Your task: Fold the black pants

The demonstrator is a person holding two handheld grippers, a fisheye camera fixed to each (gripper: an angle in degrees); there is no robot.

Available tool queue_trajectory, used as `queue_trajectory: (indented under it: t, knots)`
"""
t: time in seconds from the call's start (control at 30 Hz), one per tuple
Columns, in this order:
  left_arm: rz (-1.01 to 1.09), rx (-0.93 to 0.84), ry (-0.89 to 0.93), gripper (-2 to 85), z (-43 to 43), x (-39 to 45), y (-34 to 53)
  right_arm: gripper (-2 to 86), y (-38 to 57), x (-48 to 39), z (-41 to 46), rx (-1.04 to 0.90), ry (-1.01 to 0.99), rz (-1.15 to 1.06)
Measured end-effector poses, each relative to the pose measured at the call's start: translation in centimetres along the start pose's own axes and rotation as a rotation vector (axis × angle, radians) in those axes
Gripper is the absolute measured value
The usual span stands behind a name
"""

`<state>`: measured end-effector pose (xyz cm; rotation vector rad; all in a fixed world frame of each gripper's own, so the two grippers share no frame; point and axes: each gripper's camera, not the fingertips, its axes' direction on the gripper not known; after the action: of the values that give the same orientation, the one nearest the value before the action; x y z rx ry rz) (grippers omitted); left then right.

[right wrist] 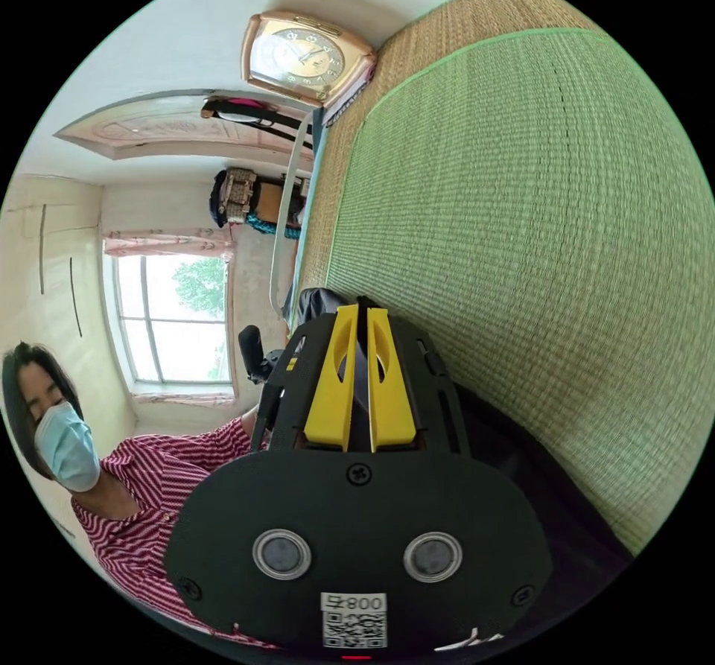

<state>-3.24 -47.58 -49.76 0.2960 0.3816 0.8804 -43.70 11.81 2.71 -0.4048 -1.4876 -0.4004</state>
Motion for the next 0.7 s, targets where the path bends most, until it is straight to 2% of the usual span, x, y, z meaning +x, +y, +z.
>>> queue_trajectory:
  t: [0.23,0.4,0.53,0.67,0.7]
  knots:
    - [-0.022,0.014,0.042,0.0,0.7,-0.9,0.7,0.9,-1.7,1.1,0.6,-0.038,0.043,0.041]
    - [-0.027,0.011,0.049,0.0,1.2,-1.0,1.1,0.1,0.0,-0.3,-3.0,0.082,0.071,0.007]
    - [-0.028,0.013,0.043,0.1,2.0,-1.0,1.5,0.0,3.6,-2.2,-1.3,0.033,0.223,-0.063]
    - [-0.034,0.008,0.040,0.0,2.8,-1.0,1.6,0.0,4.9,0.4,1.9,-0.015,0.434,-0.009]
    - [-0.036,0.005,0.032,0.0,3.1,-0.9,1.7,0.0,4.9,0.9,1.8,0.008,0.400,-0.017]
